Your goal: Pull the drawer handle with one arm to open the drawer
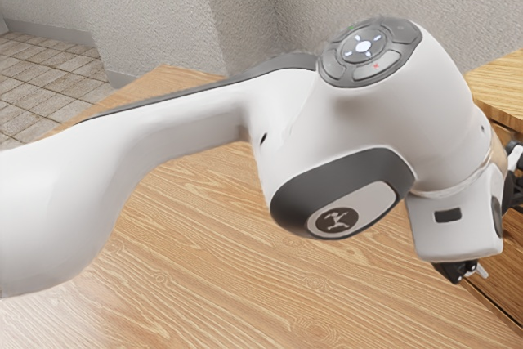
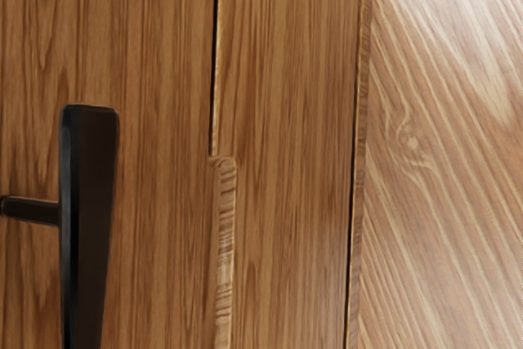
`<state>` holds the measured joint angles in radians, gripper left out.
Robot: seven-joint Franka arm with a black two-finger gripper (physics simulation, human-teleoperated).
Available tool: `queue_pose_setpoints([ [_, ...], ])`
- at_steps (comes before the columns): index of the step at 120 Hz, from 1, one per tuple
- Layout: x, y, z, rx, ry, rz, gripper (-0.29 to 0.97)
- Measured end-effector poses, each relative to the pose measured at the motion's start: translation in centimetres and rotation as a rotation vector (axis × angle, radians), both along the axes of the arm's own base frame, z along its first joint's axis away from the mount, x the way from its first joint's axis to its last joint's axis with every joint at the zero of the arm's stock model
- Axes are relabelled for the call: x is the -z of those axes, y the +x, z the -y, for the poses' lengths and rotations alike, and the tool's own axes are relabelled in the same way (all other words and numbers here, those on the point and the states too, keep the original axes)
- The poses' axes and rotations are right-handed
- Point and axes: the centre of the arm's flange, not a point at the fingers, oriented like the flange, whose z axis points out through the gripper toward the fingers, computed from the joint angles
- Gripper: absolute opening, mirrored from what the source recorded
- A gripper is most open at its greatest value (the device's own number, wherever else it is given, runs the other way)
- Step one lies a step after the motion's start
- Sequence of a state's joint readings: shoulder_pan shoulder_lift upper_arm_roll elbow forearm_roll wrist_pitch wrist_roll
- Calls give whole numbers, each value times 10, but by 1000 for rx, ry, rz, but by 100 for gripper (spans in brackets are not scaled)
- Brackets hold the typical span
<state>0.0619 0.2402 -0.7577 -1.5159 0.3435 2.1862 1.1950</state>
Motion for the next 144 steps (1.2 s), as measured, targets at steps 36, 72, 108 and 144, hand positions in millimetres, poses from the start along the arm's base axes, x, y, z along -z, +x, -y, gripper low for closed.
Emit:
queue_pose_setpoints([
  [36, 12, 9, -2, 10, -2, -13, 68],
  [72, 21, 10, -2, 16, 0, -28, 69],
  [108, 31, -15, -12, -16, 38, -39, 69],
  [144, 22, -56, -24, -60, 41, 1, 53],
])
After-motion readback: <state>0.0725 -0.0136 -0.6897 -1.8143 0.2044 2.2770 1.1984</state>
